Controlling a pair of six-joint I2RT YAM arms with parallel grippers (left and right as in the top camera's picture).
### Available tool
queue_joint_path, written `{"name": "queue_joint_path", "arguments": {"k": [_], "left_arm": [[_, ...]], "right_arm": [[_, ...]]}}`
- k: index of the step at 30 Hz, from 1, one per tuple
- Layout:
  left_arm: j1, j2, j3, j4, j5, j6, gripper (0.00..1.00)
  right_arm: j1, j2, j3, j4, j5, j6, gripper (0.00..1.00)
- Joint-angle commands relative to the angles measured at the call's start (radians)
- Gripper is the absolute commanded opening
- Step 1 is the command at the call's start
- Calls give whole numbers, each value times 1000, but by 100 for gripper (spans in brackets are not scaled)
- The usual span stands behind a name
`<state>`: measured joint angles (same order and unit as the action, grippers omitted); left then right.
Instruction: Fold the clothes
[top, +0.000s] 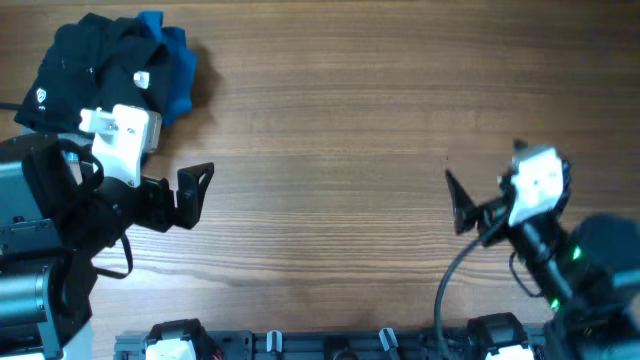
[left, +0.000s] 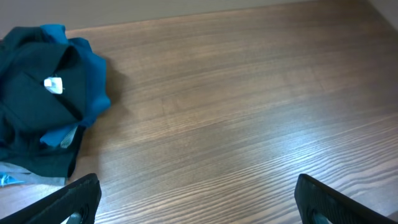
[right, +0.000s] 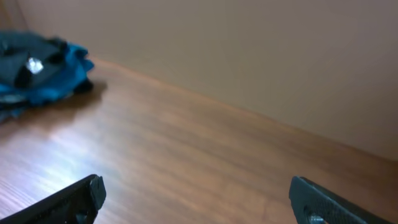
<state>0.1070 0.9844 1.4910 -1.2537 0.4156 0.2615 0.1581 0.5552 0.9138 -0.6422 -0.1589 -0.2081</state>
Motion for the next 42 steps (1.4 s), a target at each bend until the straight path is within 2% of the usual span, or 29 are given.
{"name": "queue_joint_path", "arguments": {"k": [1,8,14,17,37,42], "left_arm": [[-5,0,-4,4,-2,19,100],[-5,0,-4,4,-2,19,100],[-5,0,-4,4,-2,20,100],[-5,0,-4,4,-2,20,100],[-6,0,-5,4,-2,19,100],[-12,-95,-13,6,-20,20,100]], "right_arm": [[-28,-196,-258,87,18,37,100],[-38,-557,-645,286,18,124,100],[-91,-552,-785,472,3,191,100],[-91,-552,-909,665,2,216,100],[-92,-548,-909,653,26,208,100],[-92,-548,-909,653,26,208,100]]}}
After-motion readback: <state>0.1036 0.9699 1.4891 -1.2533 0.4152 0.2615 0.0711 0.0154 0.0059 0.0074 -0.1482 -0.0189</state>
